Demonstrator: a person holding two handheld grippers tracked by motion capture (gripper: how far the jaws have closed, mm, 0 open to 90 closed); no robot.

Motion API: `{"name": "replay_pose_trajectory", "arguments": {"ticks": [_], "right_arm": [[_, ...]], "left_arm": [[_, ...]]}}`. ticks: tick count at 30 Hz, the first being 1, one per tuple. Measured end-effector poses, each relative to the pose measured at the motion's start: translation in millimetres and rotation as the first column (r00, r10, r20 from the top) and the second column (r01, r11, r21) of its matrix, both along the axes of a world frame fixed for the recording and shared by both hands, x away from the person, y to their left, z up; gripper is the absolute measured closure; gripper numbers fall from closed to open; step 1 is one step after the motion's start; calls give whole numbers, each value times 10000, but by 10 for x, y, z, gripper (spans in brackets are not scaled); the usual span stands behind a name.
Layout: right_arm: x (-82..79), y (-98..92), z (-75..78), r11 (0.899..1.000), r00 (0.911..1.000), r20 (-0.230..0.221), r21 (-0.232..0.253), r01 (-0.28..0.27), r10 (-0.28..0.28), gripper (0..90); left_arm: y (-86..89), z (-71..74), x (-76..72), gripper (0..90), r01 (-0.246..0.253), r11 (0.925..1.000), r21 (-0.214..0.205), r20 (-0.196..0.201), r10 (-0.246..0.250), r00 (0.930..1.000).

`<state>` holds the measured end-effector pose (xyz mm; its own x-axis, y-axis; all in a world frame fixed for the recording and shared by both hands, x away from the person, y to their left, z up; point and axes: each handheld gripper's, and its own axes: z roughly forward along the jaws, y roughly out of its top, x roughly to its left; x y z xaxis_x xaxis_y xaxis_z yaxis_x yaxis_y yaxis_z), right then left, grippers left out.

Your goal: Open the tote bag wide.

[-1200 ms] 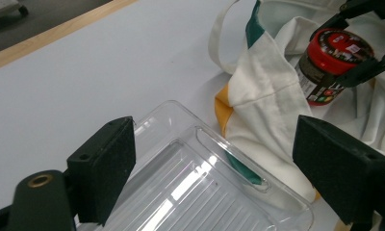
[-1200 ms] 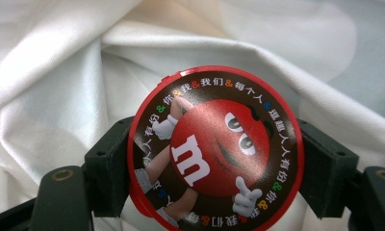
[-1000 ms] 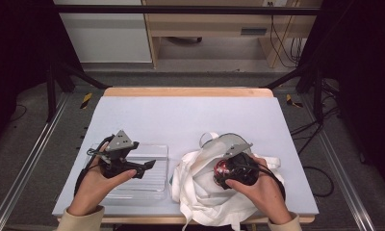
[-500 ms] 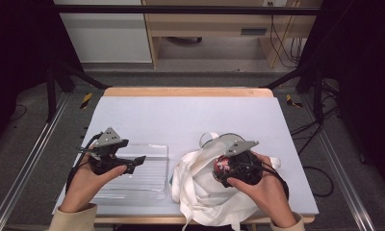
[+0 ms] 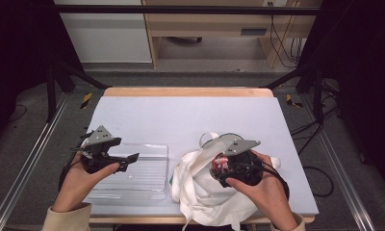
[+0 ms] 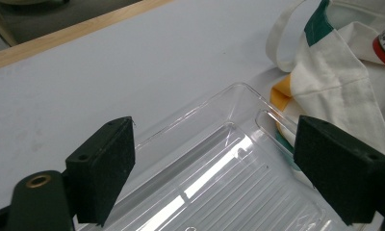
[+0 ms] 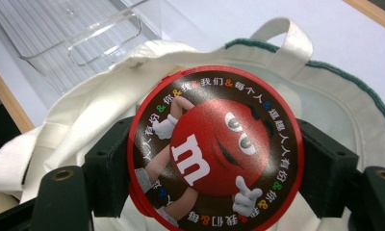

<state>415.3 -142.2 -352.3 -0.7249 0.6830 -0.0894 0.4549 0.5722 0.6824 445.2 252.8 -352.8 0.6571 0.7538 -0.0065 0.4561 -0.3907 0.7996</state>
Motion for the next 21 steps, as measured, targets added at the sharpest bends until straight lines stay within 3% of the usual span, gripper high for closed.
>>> {"name": "replay_pose_trajectory", "arguments": {"ticks": [10, 21], "right_arm": [[-41, 138, 212, 9999, 9990, 405, 25, -167, 166, 255], [135, 515, 409, 9975, 9968, 369, -82, -706, 709, 255]], "left_arm": [[89, -20, 0, 131, -304, 9995, 94, -68, 305, 9995], [239, 6, -9, 127, -590, 9983, 16, -20, 590, 9983]]}}
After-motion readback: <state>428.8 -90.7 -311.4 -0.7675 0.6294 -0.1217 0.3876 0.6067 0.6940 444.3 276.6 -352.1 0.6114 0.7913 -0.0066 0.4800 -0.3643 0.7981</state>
